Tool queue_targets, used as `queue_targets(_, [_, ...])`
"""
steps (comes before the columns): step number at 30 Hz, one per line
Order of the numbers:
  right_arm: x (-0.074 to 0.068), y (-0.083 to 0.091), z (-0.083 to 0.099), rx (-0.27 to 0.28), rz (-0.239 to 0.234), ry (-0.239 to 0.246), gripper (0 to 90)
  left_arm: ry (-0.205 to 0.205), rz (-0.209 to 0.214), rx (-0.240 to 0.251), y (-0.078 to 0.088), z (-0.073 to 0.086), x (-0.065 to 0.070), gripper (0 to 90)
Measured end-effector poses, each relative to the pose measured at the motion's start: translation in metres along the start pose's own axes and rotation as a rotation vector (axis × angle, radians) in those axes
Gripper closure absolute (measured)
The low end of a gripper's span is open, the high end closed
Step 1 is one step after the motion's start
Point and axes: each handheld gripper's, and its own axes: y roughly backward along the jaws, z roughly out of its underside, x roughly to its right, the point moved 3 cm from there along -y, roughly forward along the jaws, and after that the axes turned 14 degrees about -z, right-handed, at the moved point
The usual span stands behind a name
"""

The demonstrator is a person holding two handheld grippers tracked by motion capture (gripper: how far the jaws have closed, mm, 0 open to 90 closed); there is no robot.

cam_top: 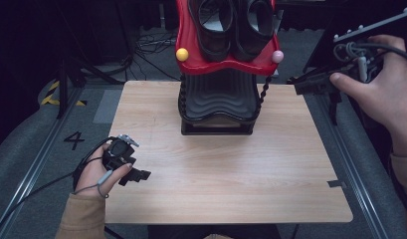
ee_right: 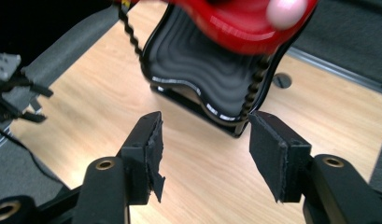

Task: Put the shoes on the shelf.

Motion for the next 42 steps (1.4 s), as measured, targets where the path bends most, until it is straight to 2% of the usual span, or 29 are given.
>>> queue_targets(3, [0.008, -0.012, 0.019, -0.006, -0.012, 0.013, 44.2, 0.001, -0.006, 0.002, -0.001, 0.001, 0.001, 25.0])
queue_targets(5, [0.01, -0.014, 0.024, -0.006, -0.013, 0.016, 44.2, 0.001, -0.008, 0.005, -0.001, 0.001, 0.001, 25.0])
queue_targets(7, [0.017, -0.018, 0.037, 0.002, -0.028, 0.023, 44.4, 0.024, -0.032, 0.075, 0.004, -0.001, -0.001, 26.6])
queue_targets(8, [0.021, -0.021, 0.043, -0.003, -0.033, 0.022, 44.5, 0.024, -0.032, 0.075, 0.004, -0.001, -0.001, 25.8])
queue_targets(9, [0.023, -0.023, 0.048, -0.005, -0.035, 0.025, 44.5, 0.054, -0.027, 0.104, 0.007, -0.001, -0.003, 25.5])
queue_targets(10, [0.025, -0.024, 0.052, -0.008, -0.035, 0.024, 44.4, 0.064, -0.03, 0.114, 0.009, 0.0, -0.005, 25.5])
queue_targets(13, [0.033, -0.029, 0.066, -0.025, -0.041, 0.022, 44.4, 0.086, -0.037, 0.109, 0.01, 0.004, -0.008, 25.1])
queue_targets(18, [0.046, -0.041, 0.085, -0.054, -0.044, 0.005, 44.3, 0.088, -0.044, 0.097, 0.009, 0.007, -0.009, 25.0])
queue_targets(20, [0.051, -0.048, 0.093, -0.07, -0.043, 0.0, 44.0, 0.097, -0.04, 0.091, 0.009, 0.008, -0.008, 25.0])
queue_targets(25, [0.061, -0.071, 0.118, -0.121, -0.061, -0.014, 42.9, 0.09, -0.04, 0.083, 0.008, 0.01, -0.007, 25.0])
queue_targets(29, [0.065, -0.089, 0.134, -0.139, -0.077, 0.016, 42.5, 0.094, -0.045, 0.083, 0.008, 0.011, -0.007, 24.9])
queue_targets(35, [0.066, -0.114, 0.153, -0.141, -0.121, 0.018, 42.5, 0.09, -0.041, 0.081, 0.007, 0.008, -0.004, 24.8])
queue_targets(39, [0.068, -0.129, 0.162, -0.164, -0.163, 0.009, 42.3, 0.079, -0.041, 0.079, 0.006, 0.006, -0.003, 24.8])
queue_targets(42, [0.071, -0.135, 0.166, -0.163, -0.168, 0.007, 41.9, 0.079, -0.039, 0.075, 0.005, 0.006, -0.002, 24.7])
